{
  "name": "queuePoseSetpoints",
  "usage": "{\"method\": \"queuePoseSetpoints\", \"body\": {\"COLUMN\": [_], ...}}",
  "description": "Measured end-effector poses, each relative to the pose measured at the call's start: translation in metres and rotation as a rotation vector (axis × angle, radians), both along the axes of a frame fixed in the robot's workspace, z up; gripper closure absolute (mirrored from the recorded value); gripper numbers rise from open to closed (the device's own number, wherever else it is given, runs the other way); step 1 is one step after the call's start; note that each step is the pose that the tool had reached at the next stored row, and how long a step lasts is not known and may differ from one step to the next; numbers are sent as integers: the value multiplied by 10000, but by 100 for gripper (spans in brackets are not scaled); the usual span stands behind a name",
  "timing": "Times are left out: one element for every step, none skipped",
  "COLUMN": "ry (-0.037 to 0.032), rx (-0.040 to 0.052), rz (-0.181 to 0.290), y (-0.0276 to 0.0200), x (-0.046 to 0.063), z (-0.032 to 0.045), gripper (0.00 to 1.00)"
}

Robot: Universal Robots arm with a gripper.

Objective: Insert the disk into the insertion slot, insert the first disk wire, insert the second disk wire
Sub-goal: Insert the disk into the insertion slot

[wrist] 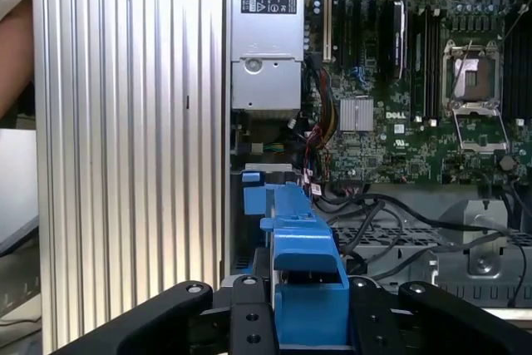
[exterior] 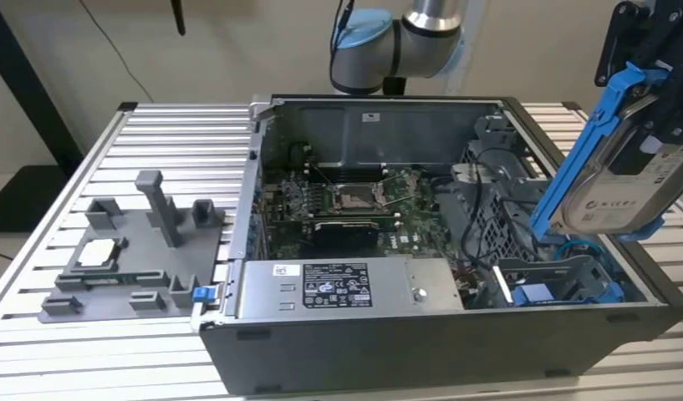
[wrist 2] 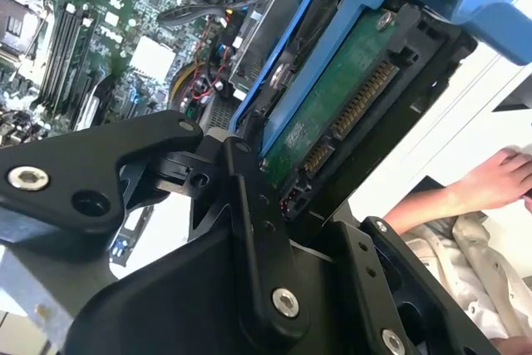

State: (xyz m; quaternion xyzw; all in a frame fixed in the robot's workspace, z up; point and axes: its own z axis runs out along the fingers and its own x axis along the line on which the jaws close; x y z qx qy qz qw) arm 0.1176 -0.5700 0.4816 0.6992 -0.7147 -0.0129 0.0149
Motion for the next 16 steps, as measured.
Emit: {"method": "queuePoseSetpoints", "body": {"ry": [0, 0, 0, 0, 0, 0, 0, 0, 0, 0, 0, 0, 0, 0, 0, 0], "rx": [0, 0, 0, 0, 0, 0, 0, 0, 0, 0, 0, 0, 0, 0, 0, -1], "rz": [0, 0, 0, 0, 0, 0, 0, 0, 0, 0, 0, 0, 0, 0, 0, 0], "y": [0, 0, 0, 0, 0, 0, 0, 0, 0, 0, 0, 0, 0, 0, 0, 0], "x": [0, 0, 0, 0, 0, 0, 0, 0, 0, 0, 0, 0, 0, 0, 0, 0], "z": [-3, -5, -8, -11, -13, -16, -18, -21, -23, -26, -28, -31, -33, -35, -38, -40], "gripper": [100, 100, 100, 100, 100, 100, 100, 100, 100, 100, 100, 100, 100, 100, 100, 100]}}
